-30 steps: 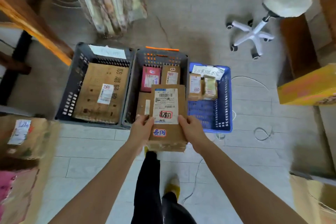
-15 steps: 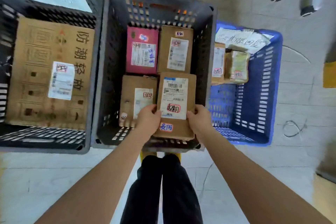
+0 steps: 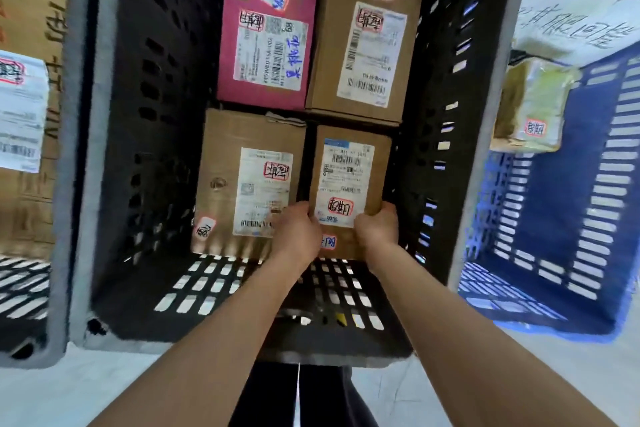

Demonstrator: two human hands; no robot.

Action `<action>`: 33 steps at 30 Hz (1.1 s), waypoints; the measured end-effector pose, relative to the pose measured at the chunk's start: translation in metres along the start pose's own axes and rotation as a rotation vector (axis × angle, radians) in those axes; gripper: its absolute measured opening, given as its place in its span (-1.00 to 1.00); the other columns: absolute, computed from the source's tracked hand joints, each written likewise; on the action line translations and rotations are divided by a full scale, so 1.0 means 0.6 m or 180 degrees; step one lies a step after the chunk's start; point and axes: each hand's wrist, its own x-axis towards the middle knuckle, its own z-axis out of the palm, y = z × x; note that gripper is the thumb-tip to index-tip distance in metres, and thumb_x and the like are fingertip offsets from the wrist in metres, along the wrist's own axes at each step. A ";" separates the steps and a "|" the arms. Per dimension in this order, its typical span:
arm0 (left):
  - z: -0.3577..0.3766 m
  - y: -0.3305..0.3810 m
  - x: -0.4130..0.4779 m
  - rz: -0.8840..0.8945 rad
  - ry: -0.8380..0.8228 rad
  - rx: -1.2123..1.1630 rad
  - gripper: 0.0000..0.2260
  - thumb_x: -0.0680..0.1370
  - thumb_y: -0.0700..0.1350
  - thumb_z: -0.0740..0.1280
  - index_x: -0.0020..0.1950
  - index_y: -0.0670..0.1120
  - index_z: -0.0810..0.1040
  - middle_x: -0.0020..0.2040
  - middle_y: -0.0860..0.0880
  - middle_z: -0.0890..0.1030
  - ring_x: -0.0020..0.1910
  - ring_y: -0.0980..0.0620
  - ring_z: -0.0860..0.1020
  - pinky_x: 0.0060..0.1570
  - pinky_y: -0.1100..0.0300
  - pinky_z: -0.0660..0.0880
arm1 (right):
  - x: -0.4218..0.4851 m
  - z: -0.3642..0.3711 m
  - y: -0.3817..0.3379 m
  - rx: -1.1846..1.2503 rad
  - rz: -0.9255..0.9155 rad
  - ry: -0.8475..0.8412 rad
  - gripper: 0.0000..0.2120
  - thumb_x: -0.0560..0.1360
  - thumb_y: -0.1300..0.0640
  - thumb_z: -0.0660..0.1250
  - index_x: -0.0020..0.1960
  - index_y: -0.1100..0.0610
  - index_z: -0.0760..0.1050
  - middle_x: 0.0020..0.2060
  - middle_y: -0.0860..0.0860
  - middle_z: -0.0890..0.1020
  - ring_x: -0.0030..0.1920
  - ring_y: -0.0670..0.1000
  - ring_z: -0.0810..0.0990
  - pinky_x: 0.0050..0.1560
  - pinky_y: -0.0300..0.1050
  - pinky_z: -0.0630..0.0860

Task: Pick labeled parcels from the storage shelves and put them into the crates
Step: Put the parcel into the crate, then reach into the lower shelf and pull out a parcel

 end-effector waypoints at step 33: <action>-0.492 -0.448 -1.149 -0.0561 0.3434 -0.2959 -0.71 0.53 -0.18 0.19 -0.39 -0.07 0.27 -0.39 -0.03 0.29 -0.38 0.00 0.23 -0.42 0.15 0.17 | -1.252 0.008 0.042 -0.2055 -0.3854 -0.2327 -0.64 0.52 0.07 0.30 0.22 0.28 0.46 0.22 0.19 0.53 0.22 0.17 0.47 0.22 -0.01 0.35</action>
